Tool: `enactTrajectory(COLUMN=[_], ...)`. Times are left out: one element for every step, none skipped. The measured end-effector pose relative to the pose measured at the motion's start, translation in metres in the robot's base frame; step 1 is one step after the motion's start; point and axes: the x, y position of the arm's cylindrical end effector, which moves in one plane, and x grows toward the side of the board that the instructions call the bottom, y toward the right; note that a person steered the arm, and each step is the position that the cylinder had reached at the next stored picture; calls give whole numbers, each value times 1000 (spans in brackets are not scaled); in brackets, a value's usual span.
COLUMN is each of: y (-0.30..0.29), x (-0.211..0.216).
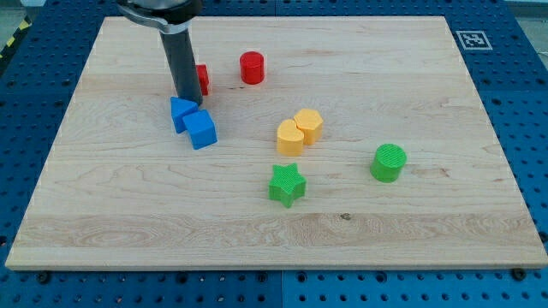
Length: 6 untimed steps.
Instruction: Push the red star into the red circle
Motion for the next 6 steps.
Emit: enactTrajectory(y=[-11,-34,-31,-31,-16,15], x=[0,-1,-24,-31,-36,-57])
